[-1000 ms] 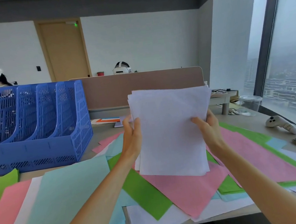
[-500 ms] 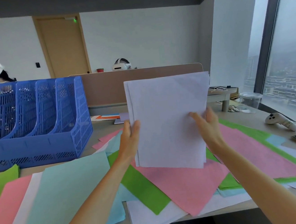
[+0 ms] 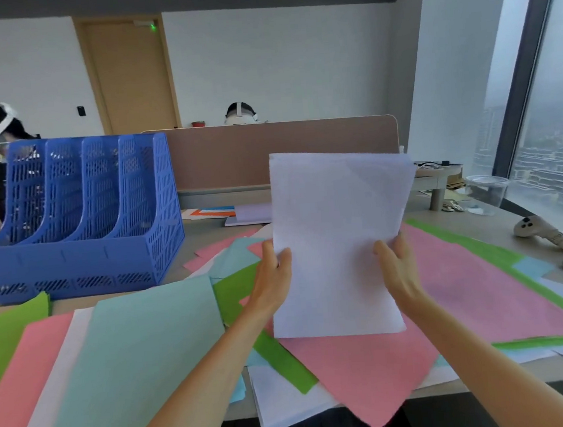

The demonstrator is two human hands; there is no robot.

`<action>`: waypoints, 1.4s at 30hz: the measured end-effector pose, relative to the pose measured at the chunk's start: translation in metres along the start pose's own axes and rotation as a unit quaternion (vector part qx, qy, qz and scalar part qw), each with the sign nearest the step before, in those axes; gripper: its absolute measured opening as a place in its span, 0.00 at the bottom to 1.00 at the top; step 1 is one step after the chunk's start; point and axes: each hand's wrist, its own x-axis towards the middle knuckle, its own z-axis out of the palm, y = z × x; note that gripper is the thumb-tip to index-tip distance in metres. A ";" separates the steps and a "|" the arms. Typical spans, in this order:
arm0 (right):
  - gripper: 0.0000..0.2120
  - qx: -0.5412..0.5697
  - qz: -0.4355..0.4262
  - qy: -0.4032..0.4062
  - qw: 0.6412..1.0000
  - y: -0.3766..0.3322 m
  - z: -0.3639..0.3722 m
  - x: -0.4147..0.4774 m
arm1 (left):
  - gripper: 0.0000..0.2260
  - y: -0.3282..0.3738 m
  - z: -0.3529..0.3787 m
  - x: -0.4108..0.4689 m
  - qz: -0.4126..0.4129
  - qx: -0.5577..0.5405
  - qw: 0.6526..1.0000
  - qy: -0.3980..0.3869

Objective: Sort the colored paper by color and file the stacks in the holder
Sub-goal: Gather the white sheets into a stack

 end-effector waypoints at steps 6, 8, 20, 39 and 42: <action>0.10 0.008 -0.080 0.039 0.996 -0.020 0.007 0.001 | 0.05 0.023 -0.011 -0.010 0.086 -0.028 0.992 0.088; 0.06 0.018 -0.103 0.044 0.994 -0.026 0.010 -0.002 | 0.05 0.027 -0.014 -0.011 0.093 -0.045 0.990 0.096; 0.04 -0.059 -0.073 0.007 0.996 -0.017 0.020 -0.010 | 0.12 0.022 -0.023 -0.009 -0.009 0.001 1.000 0.002; 0.08 -0.029 -0.035 -0.272 0.961 -0.092 0.161 -0.096 | 0.19 -0.002 -0.205 -0.113 -0.097 -0.068 0.976 0.180; 0.12 -0.024 -0.009 -0.352 0.936 -0.095 0.183 -0.126 | 0.16 -0.017 -0.241 -0.147 -0.119 -0.077 0.965 0.219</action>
